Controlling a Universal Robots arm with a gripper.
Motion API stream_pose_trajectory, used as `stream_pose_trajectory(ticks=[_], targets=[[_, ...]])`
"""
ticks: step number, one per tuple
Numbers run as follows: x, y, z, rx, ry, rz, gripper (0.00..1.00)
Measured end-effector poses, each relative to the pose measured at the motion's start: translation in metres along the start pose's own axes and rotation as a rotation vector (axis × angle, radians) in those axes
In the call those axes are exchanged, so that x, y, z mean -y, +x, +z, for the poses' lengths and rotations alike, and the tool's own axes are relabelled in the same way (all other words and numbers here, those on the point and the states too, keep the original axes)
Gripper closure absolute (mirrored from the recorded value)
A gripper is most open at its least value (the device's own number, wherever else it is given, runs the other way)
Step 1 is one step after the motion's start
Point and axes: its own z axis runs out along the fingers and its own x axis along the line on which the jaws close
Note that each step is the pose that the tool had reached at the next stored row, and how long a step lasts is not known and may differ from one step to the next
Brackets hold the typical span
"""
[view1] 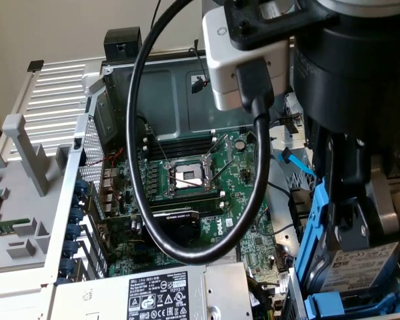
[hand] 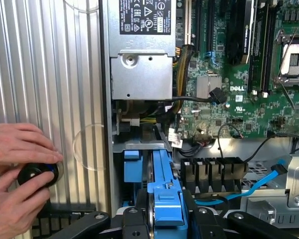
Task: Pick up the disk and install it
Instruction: 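Insert the disk into the insertion slot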
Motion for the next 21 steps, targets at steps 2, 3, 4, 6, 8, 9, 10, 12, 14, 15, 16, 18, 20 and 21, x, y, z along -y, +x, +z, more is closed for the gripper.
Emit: stream_pose_trajectory(ticks=[2,3,4,6,8,9,10,12,14,15,16,18,20,21], targets=[[0.0,0.0,0.0002,-0.0001,-0.0001,0.0,0.63],[0.0,0.0,0.0003,-0.0002,-0.0001,0.0,0.63],[-0.0001,0.0,0.0005,0.0,0.0,0.0,0.63],[-0.0001,0.0001,0.0006,-0.0001,0.0,0.0,0.63],[-0.0001,0.0,0.0008,0.0004,0.0,0.0,0.63],[-0.0001,0.0,0.0008,0.0001,-0.0001,0.0,0.62],[-0.0001,0.0,0.0008,0.0001,-0.0001,0.0,0.62],[-0.0001,0.0,0.0008,0.0001,0.0,0.0,0.55],[-0.0001,0.0,0.0008,0.0,0.0,0.0,0.55],[-0.0001,0.0,0.0008,0.0001,0.0,0.0,0.55],[-0.0001,0.0,0.0008,0.0001,0.0,0.0,0.55],[-0.0002,0.0,0.0008,0.0,0.0,0.0,0.55],[-0.0002,0.0001,0.0008,0.0,0.0,0.0,0.55],[-0.0002,0.0001,0.0008,0.0,-0.0001,0.0,0.55]])
